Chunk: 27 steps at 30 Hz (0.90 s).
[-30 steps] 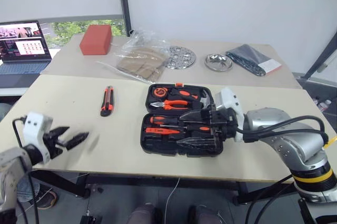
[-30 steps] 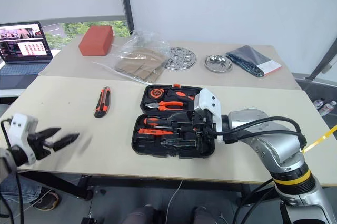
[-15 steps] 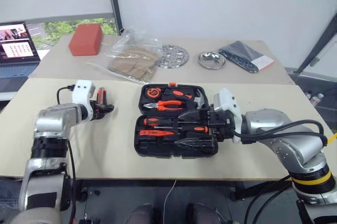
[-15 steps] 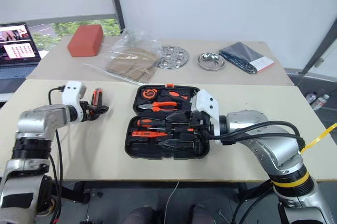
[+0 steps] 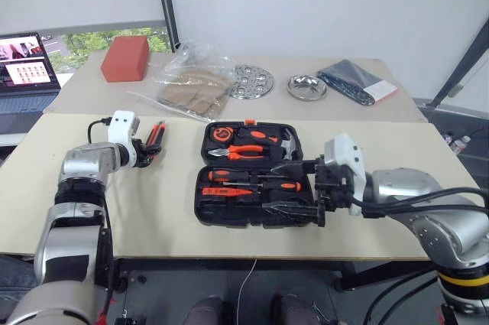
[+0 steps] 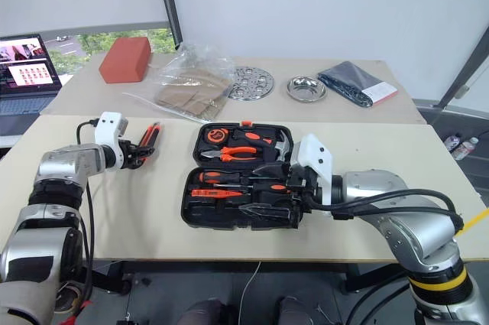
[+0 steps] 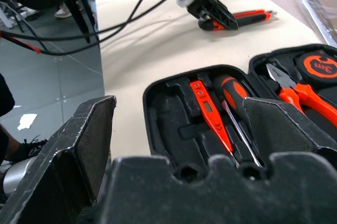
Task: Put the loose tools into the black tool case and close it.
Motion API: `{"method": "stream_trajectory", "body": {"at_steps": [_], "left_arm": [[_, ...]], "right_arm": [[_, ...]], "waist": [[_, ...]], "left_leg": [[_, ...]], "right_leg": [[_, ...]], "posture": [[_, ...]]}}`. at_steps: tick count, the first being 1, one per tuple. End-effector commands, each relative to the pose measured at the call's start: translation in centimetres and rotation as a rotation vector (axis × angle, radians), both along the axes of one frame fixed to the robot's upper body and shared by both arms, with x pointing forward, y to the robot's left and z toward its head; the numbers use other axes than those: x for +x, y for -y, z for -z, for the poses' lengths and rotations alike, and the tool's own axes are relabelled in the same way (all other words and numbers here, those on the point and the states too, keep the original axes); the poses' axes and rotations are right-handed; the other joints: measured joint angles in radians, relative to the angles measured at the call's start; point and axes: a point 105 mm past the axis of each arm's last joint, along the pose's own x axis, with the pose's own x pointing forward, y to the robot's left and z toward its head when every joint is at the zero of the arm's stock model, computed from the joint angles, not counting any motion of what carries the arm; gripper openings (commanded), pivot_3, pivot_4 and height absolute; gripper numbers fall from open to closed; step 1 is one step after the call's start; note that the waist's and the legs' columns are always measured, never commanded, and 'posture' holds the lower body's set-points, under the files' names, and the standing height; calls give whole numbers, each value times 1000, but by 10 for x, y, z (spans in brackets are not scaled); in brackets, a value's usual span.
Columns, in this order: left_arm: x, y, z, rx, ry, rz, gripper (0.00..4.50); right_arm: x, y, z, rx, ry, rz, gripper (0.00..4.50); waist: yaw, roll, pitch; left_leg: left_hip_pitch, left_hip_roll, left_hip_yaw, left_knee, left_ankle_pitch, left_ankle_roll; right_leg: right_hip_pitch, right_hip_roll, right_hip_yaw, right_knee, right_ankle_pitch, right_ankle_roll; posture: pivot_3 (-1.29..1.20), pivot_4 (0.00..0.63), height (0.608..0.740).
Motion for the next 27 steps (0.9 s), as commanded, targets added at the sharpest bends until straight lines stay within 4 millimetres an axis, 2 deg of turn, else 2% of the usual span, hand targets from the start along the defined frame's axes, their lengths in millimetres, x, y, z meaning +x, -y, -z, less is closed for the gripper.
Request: {"method": "stream_trajectory", "body": {"at_steps": [1,2,4,7,10,13,15,19,25,27], "left_arm": [[-56,47,-39,97,91,626,1736],[-68,53,-38,113,48,720,1736],[-76,60,-37,135,12,814,1736],[-94,88,-32,181,-49,994,1736],[-108,111,-17,223,-128,1125,1736],[-111,132,-5,226,-172,1181,1736],[-113,143,3,248,-197,1214,1736],[-106,151,19,292,-220,1196,1736],[-102,162,24,269,-225,1213,1736],[-100,166,25,259,-223,1215,2739]], "right_arm": [[-17,5,-3,-22,-11,-41,4500],[-18,6,-2,-31,-9,-34,4500],[-18,9,-1,-40,-4,-14,4500],[-21,13,3,-58,4,13,4500],[-23,16,6,-61,4,47,4500],[-26,17,7,-56,5,71,4500],[-27,19,8,-52,6,91,4500],[-28,21,8,-46,12,126,4500],[-26,25,7,-38,22,168,4500],[-25,25,6,-31,24,177,4500]], "waist": [[-1,0,0],[-1,0,0],[1,1,0],[3,0,0],[3,0,0],[3,0,0],[3,0,0],[4,0,0],[6,0,0],[10,0,0]], "left_leg": [[-2,0,1,1,1,1],[-1,-1,0,1,1,3],[-1,-1,0,-1,4,8],[1,-1,0,-1,3,6],[1,0,0,1,0,1],[1,0,0,1,1,2],[0,1,0,4,5,10],[-1,2,0,6,4,12],[-1,2,-1,7,3,14],[-2,2,-1,8,3,15]], "right_leg": [[-1,0,0,0,0,0],[0,0,-2,-1,0,0],[2,2,-3,-3,0,1],[5,3,-2,-5,-2,3],[4,2,0,-4,-4,5],[4,1,1,-2,-3,5],[4,2,1,-1,-3,5],[4,2,1,-1,-1,2],[4,2,1,-1,-1,2],[4,2,1,-1,-1,2]], "posture": [[0,150,734],[0,150,734],[0,150,734],[0,150,734],[0,150,734],[0,150,734],[0,150,734],[0,150,734],[0,150,734],[0,150,734]]}}
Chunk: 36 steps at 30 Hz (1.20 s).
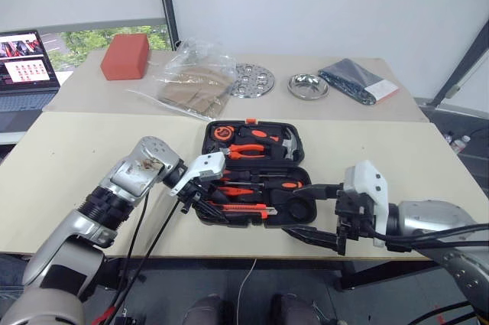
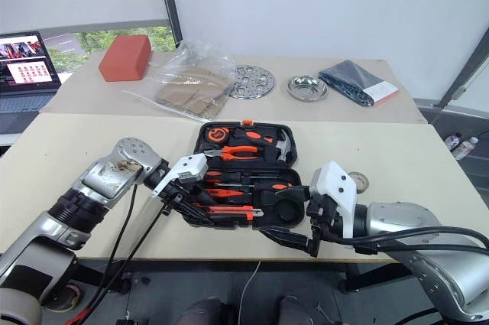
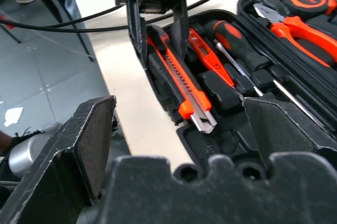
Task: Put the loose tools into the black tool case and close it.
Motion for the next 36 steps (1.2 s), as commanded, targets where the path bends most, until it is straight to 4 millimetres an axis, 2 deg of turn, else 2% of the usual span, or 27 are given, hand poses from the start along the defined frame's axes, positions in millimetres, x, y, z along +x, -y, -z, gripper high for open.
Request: {"method": "stream_trajectory", "body": {"at_steps": [1,5,10,13,16,17,22,23,26,29,33,36], "left_arm": [[5,8,-9,-24,41,21,3067],[15,11,-13,-52,83,-7,4474],[12,8,-31,-134,85,8,4474],[7,-1,-24,-107,82,25,3741],[7,-3,-16,-75,97,36,2514],[6,-3,-13,-64,101,43,2240],[3,2,-8,-50,97,72,244],[2,1,-1,-15,108,88,59],[2,-3,23,100,167,126,59],[1,-5,36,143,207,164,59],[4,-4,36,131,218,154,59],[5,-4,24,75,205,129,59]], "right_arm": [[-1,0,-11,13,55,9,4500],[0,-1,-11,17,56,13,4500],[-1,-1,-10,21,50,16,4500],[-1,0,-9,19,47,18,4500],[0,0,-9,19,47,17,4500],[1,0,-10,19,47,16,4500],[3,0,-10,16,48,14,4500],[3,0,-9,15,47,13,4500],[4,-1,-9,15,46,13,4500],[4,-2,-8,19,44,14,4500],[4,-1,-7,23,40,22,4500],[3,3,-6,14,36,41,4500]], "waist": [[3,0,0],[7,0,0],[8,0,0],[7,0,0],[7,0,0],[9,0,0],[10,0,0],[10,0,0],[9,0,0],[9,1,-1],[9,3,-2],[9,3,-2]], "left_leg": [[0,0,0,0,0,0],[-1,0,0,1,-1,1],[-1,-1,-1,2,-1,2],[-1,0,-1,2,-1,2],[-1,-1,-1,2,-1,2],[-1,-1,-1,2,-1,2],[-1,-1,-1,2,-1,2],[-1,-1,-1,2,-1,2],[-1,-1,-1,2,-1,2],[3,-1,-1,2,-1,3],[6,0,-2,2,-2,4],[6,0,-2,2,-3,5]], "right_leg": [[0,0,0,0,0,0],[0,-1,0,0,0,0],[0,-2,0,0,0,0],[0,-1,0,0,0,0],[0,-1,0,0,0,0],[0,-1,0,0,0,0],[0,-2,0,0,1,0],[0,-2,0,0,1,0],[0,-1,0,0,1,0],[4,-2,0,-1,1,0],[8,-7,0,-2,0,0],[8,-9,0,-2,0,0]], "posture": [[0,150,734],[0,150,734],[0,150,734],[0,150,734],[0,150,734],[0,150,734],[0,150,734],[0,150,734],[0,150,734],[0,150,734],[0,150,734],[0,150,734]]}}
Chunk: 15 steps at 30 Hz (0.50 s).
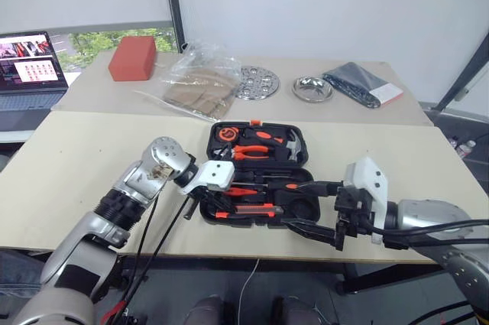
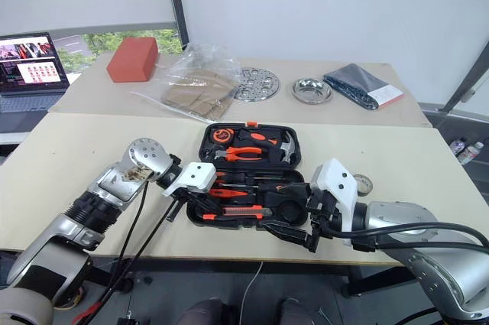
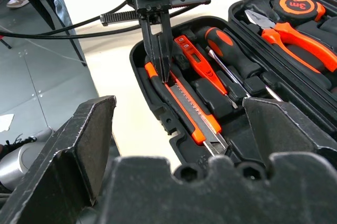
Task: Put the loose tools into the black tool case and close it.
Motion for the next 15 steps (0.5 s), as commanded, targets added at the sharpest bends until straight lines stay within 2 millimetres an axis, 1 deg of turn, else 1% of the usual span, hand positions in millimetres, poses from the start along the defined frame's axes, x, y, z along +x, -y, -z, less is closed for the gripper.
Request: {"method": "stream_trajectory", "body": {"at_steps": [1,3,4,5,6,8,9,11,12,15], "left_arm": [[-1,-8,5,-6,-79,-53,59],[-1,-4,-19,-125,-129,-78,59],[-1,-2,-29,-180,-152,-84,294],[-1,-1,-46,-265,-167,-90,568],[0,-1,-61,-341,-170,-104,659],[4,-1,-84,-462,-163,-137,1380],[5,-2,-91,-500,-158,-149,1730],[5,-4,-98,-525,-154,-155,2411],[5,-5,-100,-526,-159,-159,2844],[-1,-3,-110,-551,-192,-133,3913]], "right_arm": [[-2,5,-6,-3,41,21,4500],[-5,16,-6,-1,21,65,4500],[-7,22,-6,2,11,91,4500],[-10,35,-4,0,-3,147,4500],[-13,50,-1,-6,-13,211,4500],[-19,80,4,-16,-31,353,4500],[-23,94,7,-20,-37,417,4500],[-32,119,11,-26,-46,529,4500],[-36,130,13,-30,-51,582,4500],[-51,155,19,-46,-67,697,4500]], "waist": [[0,0,0],[0,0,0],[1,0,0],[3,0,0],[7,0,0],[18,0,0],[18,-1,0],[17,-1,0],[18,-1,0],[17,-1,0]], "left_leg": [[0,0,0,0,0,0],[0,0,0,0,0,0],[-2,0,-1,0,0,0],[-4,-1,-1,0,0,0],[-5,-1,-1,1,0,0],[-5,-1,-2,2,0,0],[-5,-2,-3,2,0,1],[-5,-2,-5,2,0,1],[-4,-3,-4,2,0,1],[-2,-3,-4,2,0,1]], "right_leg": [[0,0,0,0,0,0],[0,0,0,0,0,0],[-1,0,0,0,0,0],[-2,0,0,1,0,0],[-3,1,-1,1,0,0],[-2,3,-1,1,0,1],[-1,4,-2,1,-1,2],[1,8,-2,-1,-1,3],[1,8,-2,-1,-2,4],[3,9,0,-1,-3,6]], "posture": [[0,150,734],[0,150,734],[0,150,734],[0,150,734],[0,150,734],[0,150,734],[0,150,734],[0,150,734],[0,150,734],[0,150,734]]}}
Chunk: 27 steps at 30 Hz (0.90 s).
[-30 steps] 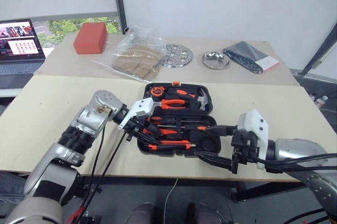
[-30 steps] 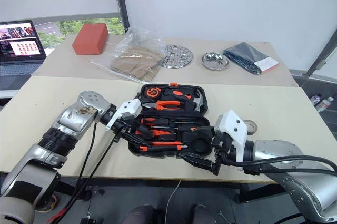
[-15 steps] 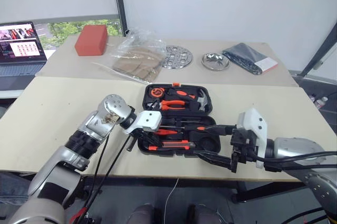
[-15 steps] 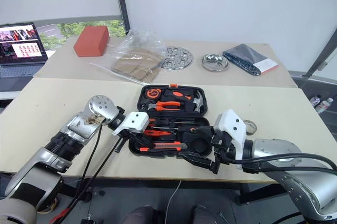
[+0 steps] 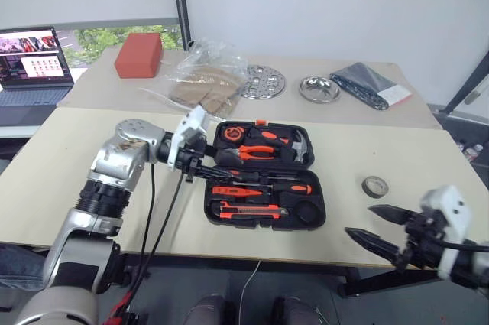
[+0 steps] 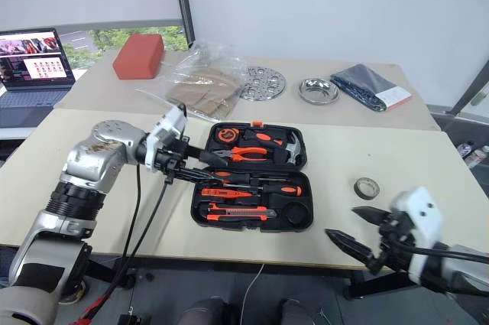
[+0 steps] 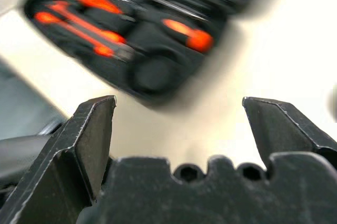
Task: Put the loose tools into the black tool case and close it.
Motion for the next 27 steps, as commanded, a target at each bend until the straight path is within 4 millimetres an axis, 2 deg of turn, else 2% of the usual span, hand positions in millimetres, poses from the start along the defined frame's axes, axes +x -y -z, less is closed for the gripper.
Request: {"method": "stream_trajectory", "body": {"at_steps": [1,2,5,9,11,15,17,21,26,27], "left_arm": [[-9,4,-22,-61,12,52,4298],[-10,5,-23,-67,12,57,4443],[-16,8,-25,-65,31,82,4443],[-20,10,-22,-44,46,96,4443],[-21,10,-17,-22,57,96,4443],[-23,13,-11,-18,86,102,4443],[-23,15,-10,-19,93,99,4443],[-22,15,-9,-19,101,88,4443],[-20,12,-8,-8,108,65,4443],[-20,11,-8,-5,110,60,4480]], "right_arm": [[-14,28,-6,-51,44,120,4500],[-16,31,-5,-55,42,135,4500],[-17,37,-3,-63,39,159,4500],[-2,37,-1,-92,39,120,4500],[15,38,0,-132,46,92,4500],[67,52,9,-287,41,95,4500],[90,48,12,-313,38,62,4500],[123,40,17,-279,30,40,4500],[142,35,32,-281,-16,24,4500],[144,34,35,-282,-21,21,4244]], "waist": [[-3,0,0],[-4,0,0],[-10,0,0],[-13,1,0],[-16,1,0],[-27,2,1],[-32,2,2],[-30,3,2],[-30,4,2],[-30,4,2]], "left_leg": [[0,0,0,0,0,0],[0,1,0,-1,-2,-4],[1,1,0,-1,-4,-7],[2,2,1,-1,-4,-9],[3,2,1,-1,-4,-9],[3,1,4,-1,-4,-9],[4,2,4,-1,-2,-5],[1,3,4,-1,1,-2],[-1,2,4,-2,1,-2],[-1,1,4,-2,1,-2]], "right_leg": [[0,0,1,0,-1,2],[-1,1,1,0,-4,7],[-1,0,3,0,-4,6],[-1,0,9,1,-3,4],[-1,0,11,1,-3,4],[-2,2,16,1,-2,4],[-2,3,16,1,-1,1],[-5,4,17,1,1,-5],[-5,5,14,0,0,-3],[-5,5,12,0,0,-2]], "posture": [[0,150,734],[0,150,734],[0,150,734],[0,150,734],[0,150,734],[0,150,734],[0,150,734],[0,150,734],[0,150,734],[0,150,734]]}}
